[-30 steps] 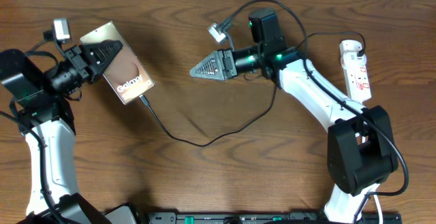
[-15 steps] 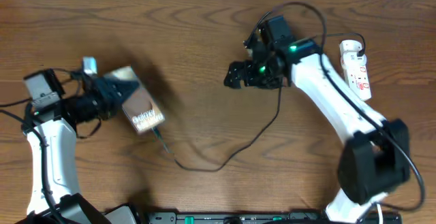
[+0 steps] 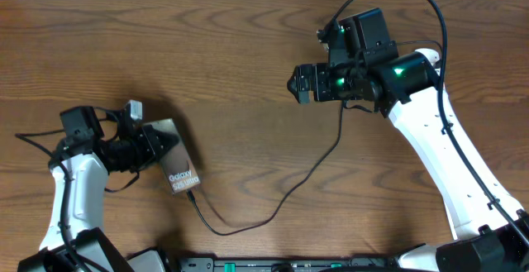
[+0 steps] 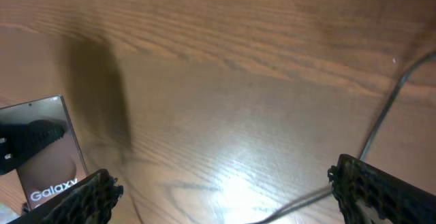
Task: Plug charger to phone and switch on socket
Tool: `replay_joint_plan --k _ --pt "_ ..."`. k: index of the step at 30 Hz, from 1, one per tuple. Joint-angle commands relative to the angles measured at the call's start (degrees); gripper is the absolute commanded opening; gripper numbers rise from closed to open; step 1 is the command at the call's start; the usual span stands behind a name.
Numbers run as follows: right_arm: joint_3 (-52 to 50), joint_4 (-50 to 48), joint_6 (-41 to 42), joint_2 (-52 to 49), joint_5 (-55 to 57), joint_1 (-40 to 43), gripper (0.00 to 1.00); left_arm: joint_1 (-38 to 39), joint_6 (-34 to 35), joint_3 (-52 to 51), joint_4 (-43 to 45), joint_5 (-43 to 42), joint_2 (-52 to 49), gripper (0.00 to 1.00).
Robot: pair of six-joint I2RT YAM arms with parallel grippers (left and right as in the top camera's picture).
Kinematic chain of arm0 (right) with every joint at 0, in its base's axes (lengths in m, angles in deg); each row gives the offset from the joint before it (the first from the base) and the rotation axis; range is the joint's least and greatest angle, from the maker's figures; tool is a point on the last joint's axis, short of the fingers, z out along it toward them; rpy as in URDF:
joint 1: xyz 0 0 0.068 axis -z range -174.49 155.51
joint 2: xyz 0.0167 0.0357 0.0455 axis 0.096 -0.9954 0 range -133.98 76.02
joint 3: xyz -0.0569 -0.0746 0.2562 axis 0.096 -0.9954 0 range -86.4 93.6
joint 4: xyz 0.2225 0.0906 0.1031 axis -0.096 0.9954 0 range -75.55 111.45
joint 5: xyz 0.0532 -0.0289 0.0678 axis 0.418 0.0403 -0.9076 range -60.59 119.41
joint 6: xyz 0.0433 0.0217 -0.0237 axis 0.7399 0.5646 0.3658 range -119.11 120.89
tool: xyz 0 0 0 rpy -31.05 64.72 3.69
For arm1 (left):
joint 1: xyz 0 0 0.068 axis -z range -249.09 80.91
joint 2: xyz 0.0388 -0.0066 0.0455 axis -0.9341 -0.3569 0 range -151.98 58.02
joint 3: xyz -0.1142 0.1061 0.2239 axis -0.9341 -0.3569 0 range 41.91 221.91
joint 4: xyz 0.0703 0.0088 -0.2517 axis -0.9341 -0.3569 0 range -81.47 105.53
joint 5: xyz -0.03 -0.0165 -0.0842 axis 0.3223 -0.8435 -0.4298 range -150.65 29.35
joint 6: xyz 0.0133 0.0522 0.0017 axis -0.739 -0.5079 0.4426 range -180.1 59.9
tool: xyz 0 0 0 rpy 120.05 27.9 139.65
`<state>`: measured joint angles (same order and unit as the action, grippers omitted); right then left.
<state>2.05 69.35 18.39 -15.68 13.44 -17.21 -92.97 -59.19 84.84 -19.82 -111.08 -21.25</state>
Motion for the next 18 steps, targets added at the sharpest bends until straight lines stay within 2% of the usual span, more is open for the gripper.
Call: replay_joint_plan --k 1,6,18 --pt "0.4 0.9 -0.6 0.0 1.0 -0.1 0.99 0.1 -1.7 -1.4 0.6 1.0 -1.1 0.07" --pt "0.4 0.8 -0.6 0.0 1.1 -1.9 0.99 0.1 -1.5 -1.6 1.3 3.7 -4.1 0.08" --pt "0.4 0.9 -0.6 0.0 2.6 -3.6 0.99 0.1 -1.1 -1.6 5.3 3.6 -12.7 0.07"
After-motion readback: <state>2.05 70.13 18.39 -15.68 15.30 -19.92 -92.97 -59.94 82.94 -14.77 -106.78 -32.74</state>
